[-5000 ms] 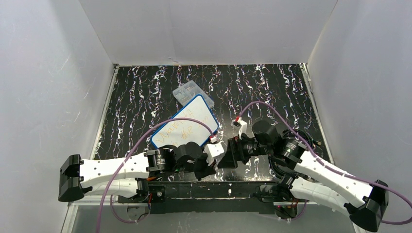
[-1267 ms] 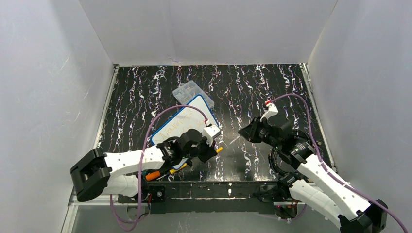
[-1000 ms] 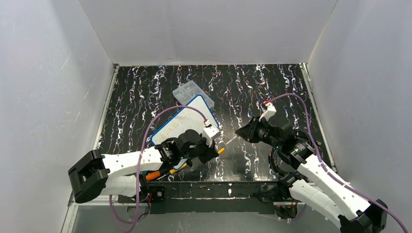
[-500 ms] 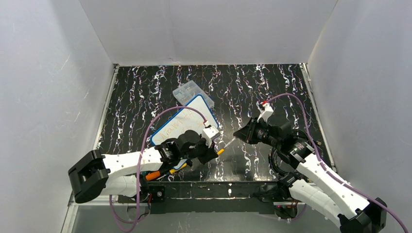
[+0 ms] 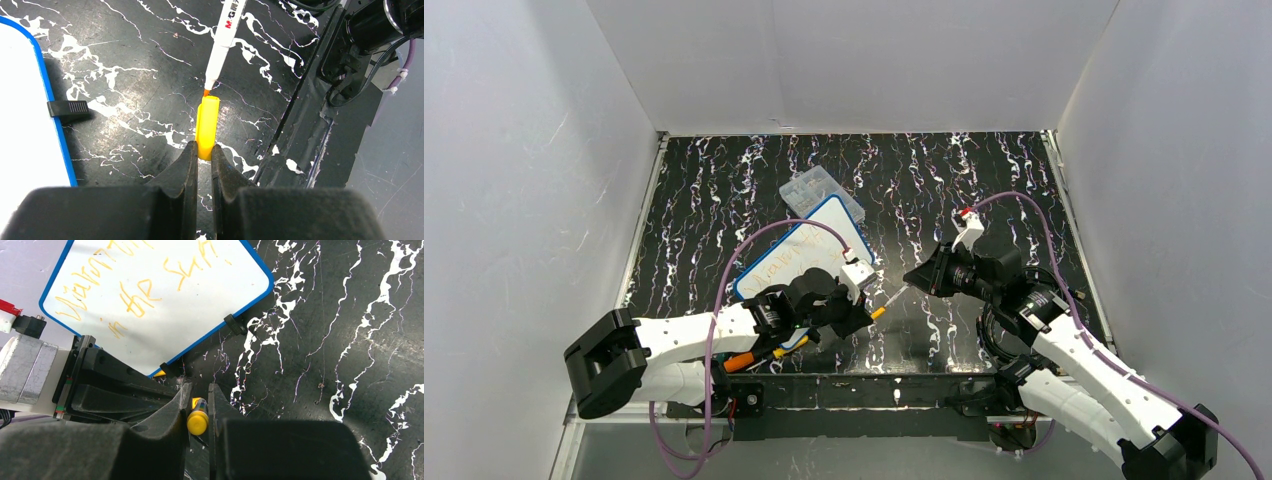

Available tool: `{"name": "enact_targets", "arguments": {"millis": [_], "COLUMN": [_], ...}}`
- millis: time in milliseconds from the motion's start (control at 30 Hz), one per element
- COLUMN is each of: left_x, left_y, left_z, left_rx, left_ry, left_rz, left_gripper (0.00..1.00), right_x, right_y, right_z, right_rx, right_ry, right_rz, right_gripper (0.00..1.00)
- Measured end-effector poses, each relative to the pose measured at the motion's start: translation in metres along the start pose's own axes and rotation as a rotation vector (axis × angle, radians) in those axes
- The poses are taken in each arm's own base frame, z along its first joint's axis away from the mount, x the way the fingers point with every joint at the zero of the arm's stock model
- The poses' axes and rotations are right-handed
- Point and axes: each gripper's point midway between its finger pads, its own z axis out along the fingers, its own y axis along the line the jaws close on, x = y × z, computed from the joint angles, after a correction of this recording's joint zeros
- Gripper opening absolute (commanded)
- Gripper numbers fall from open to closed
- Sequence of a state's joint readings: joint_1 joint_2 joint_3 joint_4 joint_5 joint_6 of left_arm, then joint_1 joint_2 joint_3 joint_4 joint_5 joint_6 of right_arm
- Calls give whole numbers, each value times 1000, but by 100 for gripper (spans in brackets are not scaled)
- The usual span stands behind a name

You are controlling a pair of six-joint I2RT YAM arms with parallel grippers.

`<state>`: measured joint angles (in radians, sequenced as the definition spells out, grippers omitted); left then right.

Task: Write a sentence on the whiteboard
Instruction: Insert the whiteboard marker without the cap into the pen cap.

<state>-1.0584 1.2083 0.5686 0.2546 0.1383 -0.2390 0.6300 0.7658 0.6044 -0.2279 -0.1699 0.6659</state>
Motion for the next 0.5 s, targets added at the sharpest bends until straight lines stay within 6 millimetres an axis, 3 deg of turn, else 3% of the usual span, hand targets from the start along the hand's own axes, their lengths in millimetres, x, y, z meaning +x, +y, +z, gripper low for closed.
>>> {"name": "enact_targets", "arguments": {"millis": [500], "left_x": [1], "left_y": [0], "left_z": [0], "left_rx": [-1], "left_ry": [1], "left_rz": [0], "left_gripper": [0], "right_x": [0], "right_y": [2], "right_z": [-1], "right_rx": [-8], "right_ry": [5], "right_rz": [-9], "right_gripper": [1]}}
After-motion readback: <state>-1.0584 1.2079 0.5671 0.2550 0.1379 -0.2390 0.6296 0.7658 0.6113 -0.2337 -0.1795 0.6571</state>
